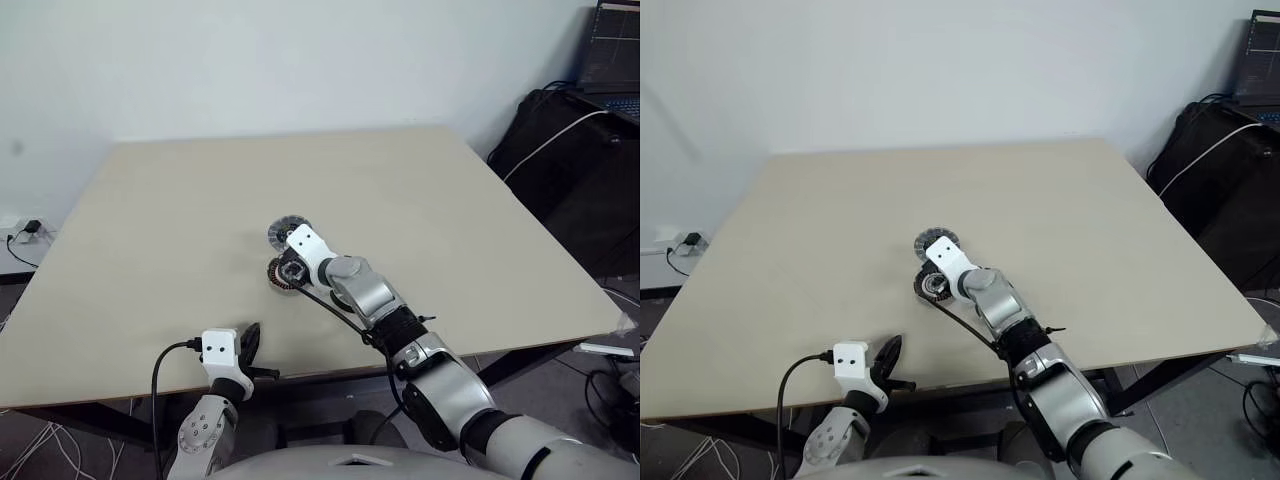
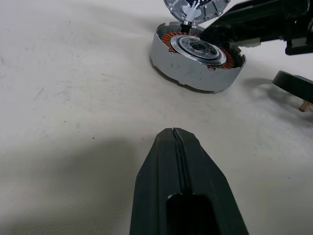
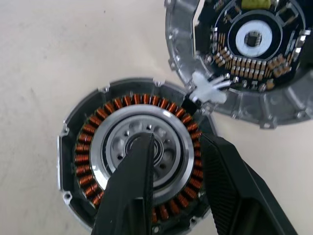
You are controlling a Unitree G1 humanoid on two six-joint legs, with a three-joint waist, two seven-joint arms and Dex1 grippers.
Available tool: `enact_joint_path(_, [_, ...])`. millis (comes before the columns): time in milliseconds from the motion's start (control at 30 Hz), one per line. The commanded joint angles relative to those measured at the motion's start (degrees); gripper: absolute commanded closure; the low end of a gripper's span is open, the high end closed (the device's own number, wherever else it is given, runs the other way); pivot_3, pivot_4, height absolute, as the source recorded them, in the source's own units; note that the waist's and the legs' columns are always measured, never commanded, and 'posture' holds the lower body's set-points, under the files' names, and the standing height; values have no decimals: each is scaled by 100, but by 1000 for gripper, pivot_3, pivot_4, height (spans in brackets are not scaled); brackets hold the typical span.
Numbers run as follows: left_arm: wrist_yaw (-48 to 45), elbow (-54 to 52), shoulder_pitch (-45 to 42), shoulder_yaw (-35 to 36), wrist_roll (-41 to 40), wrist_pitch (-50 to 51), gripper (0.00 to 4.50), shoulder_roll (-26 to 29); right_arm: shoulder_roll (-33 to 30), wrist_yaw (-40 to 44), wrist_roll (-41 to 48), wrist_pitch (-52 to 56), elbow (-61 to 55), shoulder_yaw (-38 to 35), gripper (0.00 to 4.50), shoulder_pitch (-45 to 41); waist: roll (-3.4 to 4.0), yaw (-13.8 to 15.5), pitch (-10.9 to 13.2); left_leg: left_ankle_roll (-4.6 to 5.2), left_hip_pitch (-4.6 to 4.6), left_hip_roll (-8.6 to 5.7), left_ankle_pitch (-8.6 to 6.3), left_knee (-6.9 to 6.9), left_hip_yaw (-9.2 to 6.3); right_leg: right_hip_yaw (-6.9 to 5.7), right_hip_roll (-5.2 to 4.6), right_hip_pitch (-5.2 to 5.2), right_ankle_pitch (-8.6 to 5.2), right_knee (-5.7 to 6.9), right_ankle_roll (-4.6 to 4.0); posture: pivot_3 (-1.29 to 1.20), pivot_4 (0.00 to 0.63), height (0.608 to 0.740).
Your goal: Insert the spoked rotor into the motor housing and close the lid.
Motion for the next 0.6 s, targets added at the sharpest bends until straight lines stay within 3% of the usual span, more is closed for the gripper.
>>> enact_joint_path(33, [-2,-176,-53,-45,-35,-101,4500,-32,10,-43,-76,-9,-174,35,2935,-186,0,1,0,0,0,0,0,0,0,0,0,0,0,0,0,0,0,740])
enact_joint_path(600, [7,-117,-43,-45,-22,-185,4500,-60,-162,245,-222,245,-28,281,2935,-396,0,2,0,-1,0,-1,0,1,0,-2,-1,1,0,0,0,0,0,740])
